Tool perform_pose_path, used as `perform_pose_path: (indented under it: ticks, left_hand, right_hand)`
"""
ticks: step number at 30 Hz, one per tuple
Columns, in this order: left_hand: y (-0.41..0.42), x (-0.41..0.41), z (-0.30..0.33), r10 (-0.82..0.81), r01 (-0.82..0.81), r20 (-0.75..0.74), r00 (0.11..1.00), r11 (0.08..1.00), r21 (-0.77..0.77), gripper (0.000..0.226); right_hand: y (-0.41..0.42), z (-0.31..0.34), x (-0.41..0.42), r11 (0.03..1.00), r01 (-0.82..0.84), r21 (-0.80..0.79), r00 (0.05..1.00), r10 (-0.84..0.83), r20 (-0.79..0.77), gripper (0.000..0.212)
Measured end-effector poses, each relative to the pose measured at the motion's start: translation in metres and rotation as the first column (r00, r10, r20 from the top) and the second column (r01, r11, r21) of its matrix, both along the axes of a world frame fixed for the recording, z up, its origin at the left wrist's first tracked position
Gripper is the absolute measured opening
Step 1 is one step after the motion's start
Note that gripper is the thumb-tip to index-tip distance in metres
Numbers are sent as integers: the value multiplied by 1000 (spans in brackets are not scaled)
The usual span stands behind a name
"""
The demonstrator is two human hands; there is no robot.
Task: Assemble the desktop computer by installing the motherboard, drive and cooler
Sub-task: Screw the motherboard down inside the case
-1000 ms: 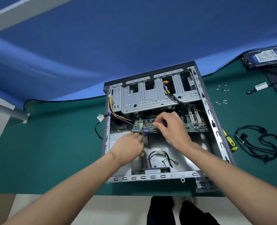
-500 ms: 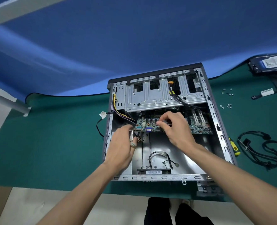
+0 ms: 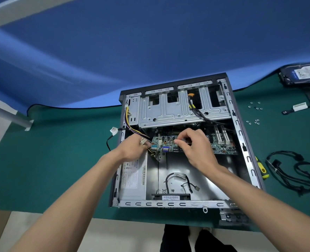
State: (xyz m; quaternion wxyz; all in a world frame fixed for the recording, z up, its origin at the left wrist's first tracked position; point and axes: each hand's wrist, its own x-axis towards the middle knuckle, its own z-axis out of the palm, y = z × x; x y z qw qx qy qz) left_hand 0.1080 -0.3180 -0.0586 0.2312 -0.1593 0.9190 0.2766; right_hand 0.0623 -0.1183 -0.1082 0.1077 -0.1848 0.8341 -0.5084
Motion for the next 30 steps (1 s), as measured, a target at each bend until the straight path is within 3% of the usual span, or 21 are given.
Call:
perform_pose_path:
  ticks: [3, 6, 8, 11, 15, 17, 19, 22, 26, 30]
  left_hand:
    - [0, 1, -1, -100, 95, -27, 995, 986, -135, 32]
    - [4, 1, -1, -82, 75, -54, 995, 989, -130, 17]
    - [9, 0, -4, -53, 42, -75, 996, 989, -142, 22]
    - [10, 3, -8, 66, -72, -116, 991, 997, -43, 25]
    - [10, 8, -12, 190, -185, -155, 970, 982, 44, 25]
    - [12, 10, -12, 244, -233, -145, 959, 968, 90, 24]
    - [12, 10, -12, 262, -248, -138, 955, 962, 113, 23]
    - [13, 13, -14, 237, -227, -174, 956, 971, 71, 20]
    - [18, 21, -19, 212, -241, -240, 947, 965, -98, 17]
    - [21, 24, -21, 297, -327, -249, 922, 940, -91, 36]
  right_hand:
    - [-1, -1, 0, 1000, 4, -5, 1000, -4, 8, 9]
    - [-2, -1, -1, 1000, 3, -7, 1000, -3, 4, 10]
    - [0, -1, -1, 1000, -2, -13, 1000, 2, 1, 9]
    - [1, -2, -2, 998, -43, 52, 999, 44, -28, 12]
    - [3, -3, -3, 949, -124, 290, 967, 181, -178, 37]
    - [0, -5, -1, 798, -117, 591, 884, 355, -305, 53]
    - [-7, -7, 0, 671, -77, 737, 823, 460, -333, 54]
    - [-13, -4, -3, 645, -59, 761, 812, 475, -339, 49]
    - [-10, -1, -5, 670, -48, 741, 783, 487, -388, 44]
    - [-12, 4, -8, 685, -64, 725, 770, 497, -401, 46]
